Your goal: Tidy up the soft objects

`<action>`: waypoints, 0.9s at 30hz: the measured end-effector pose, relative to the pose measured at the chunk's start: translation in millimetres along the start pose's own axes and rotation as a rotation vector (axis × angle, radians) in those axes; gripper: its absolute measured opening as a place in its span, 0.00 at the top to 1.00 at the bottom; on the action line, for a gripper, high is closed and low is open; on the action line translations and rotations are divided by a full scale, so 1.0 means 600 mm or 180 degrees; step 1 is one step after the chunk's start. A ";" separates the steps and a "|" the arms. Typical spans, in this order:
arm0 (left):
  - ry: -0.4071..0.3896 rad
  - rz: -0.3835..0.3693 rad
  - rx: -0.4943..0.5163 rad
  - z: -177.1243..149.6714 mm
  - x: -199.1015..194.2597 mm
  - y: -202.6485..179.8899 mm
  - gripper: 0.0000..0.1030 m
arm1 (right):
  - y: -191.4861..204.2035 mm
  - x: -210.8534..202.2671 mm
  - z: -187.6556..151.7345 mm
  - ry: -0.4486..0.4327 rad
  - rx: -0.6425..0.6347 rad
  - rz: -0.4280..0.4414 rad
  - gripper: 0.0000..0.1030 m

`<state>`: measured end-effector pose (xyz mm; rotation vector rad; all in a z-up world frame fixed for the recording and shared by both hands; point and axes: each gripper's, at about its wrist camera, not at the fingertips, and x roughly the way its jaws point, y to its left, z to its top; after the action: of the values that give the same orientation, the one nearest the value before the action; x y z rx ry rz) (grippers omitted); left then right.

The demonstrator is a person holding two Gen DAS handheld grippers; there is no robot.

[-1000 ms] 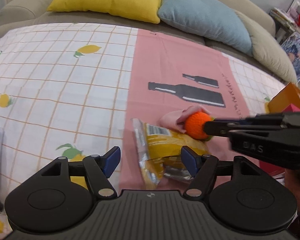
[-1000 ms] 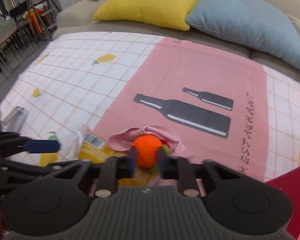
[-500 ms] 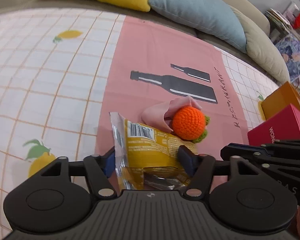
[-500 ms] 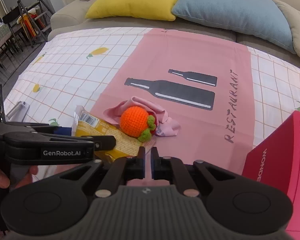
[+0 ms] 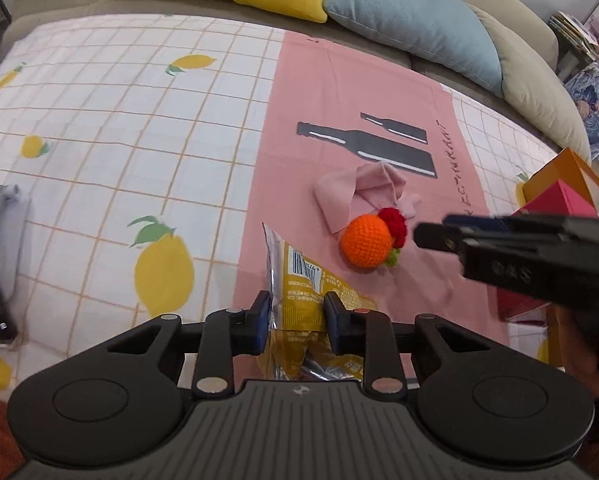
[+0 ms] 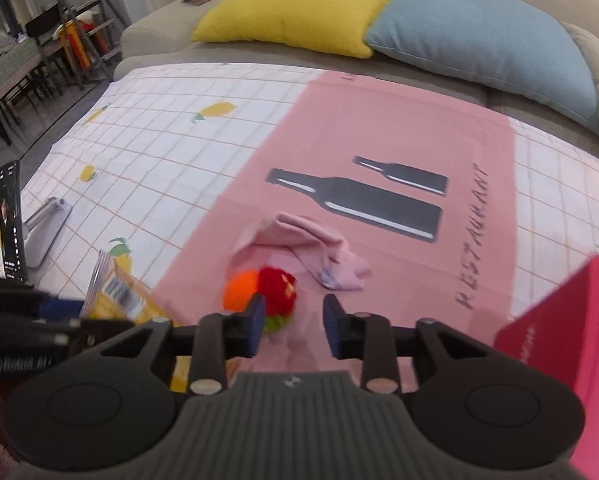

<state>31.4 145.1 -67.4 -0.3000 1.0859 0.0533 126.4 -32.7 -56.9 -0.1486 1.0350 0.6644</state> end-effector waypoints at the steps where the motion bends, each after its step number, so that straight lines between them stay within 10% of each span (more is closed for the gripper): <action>1: -0.0007 0.0036 0.0054 -0.001 0.000 -0.003 0.70 | 0.007 0.006 0.003 0.0009 -0.0041 0.0007 0.64; 13: -0.0018 0.0016 0.0063 -0.001 0.004 -0.004 0.70 | 0.033 0.070 -0.001 0.0302 0.0037 0.0172 0.54; 27: -0.0218 -0.0007 0.0217 -0.003 -0.029 -0.035 0.72 | 0.003 -0.047 -0.047 0.0036 -0.0009 -0.0034 0.60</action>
<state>25.3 126.6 -48.4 -0.2364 1.0172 0.0245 94.7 -55.4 -47.6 -0.1604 1.0436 0.6559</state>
